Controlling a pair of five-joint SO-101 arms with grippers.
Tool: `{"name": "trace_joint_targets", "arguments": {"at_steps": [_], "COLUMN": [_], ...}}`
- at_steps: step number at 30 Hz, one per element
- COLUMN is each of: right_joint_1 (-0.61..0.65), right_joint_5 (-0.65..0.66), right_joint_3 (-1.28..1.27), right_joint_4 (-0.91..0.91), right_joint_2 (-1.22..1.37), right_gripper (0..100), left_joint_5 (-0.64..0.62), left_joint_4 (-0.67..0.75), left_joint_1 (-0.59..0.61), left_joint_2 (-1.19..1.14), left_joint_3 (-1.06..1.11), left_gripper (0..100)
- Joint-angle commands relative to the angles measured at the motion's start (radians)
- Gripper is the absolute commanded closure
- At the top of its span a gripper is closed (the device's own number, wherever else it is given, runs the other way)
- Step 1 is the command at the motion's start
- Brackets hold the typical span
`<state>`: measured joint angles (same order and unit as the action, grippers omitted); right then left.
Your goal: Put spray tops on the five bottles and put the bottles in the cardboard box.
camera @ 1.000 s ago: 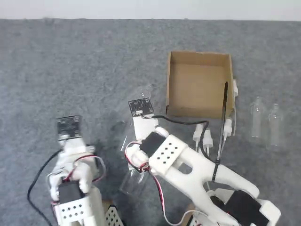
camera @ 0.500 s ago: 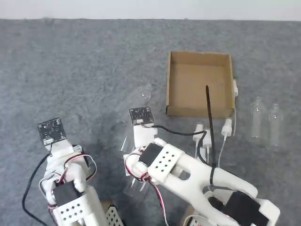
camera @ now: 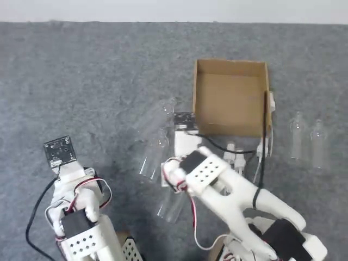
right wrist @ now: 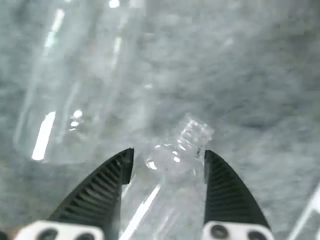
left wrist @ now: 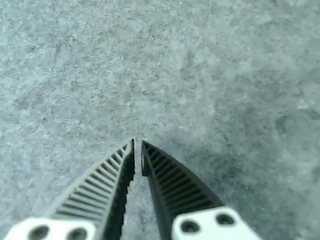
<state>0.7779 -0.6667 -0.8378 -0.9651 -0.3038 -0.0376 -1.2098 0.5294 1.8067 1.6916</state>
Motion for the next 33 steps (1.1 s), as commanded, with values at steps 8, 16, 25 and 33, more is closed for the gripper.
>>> {"name": "trace_joint_targets", "arguments": {"at_steps": [8, 16, 25, 33], "right_joint_1": [-0.252, -0.252, -0.252, -0.251], "right_joint_5": [0.262, 0.296, 0.296, 0.29], "right_joint_3": [0.127, 0.232, 0.23, 0.296], "right_joint_4": [-0.065, -0.11, -0.111, -0.131], "right_joint_2": [-0.042, -0.038, -0.038, -0.05], "right_gripper": [89.0, 88.5, 69.9, 75.7], "left_joint_5": [0.0, 0.0, 0.002, 0.003], "left_joint_4": [0.025, 0.025, 0.025, 0.025], "left_joint_1": [0.006, 0.008, 0.009, 0.011], "left_joint_2": [0.015, 0.015, 0.015, 0.015], "left_joint_3": [-0.007, -0.007, -0.007, -0.007], "left_gripper": [98, 98, 98, 98]}}
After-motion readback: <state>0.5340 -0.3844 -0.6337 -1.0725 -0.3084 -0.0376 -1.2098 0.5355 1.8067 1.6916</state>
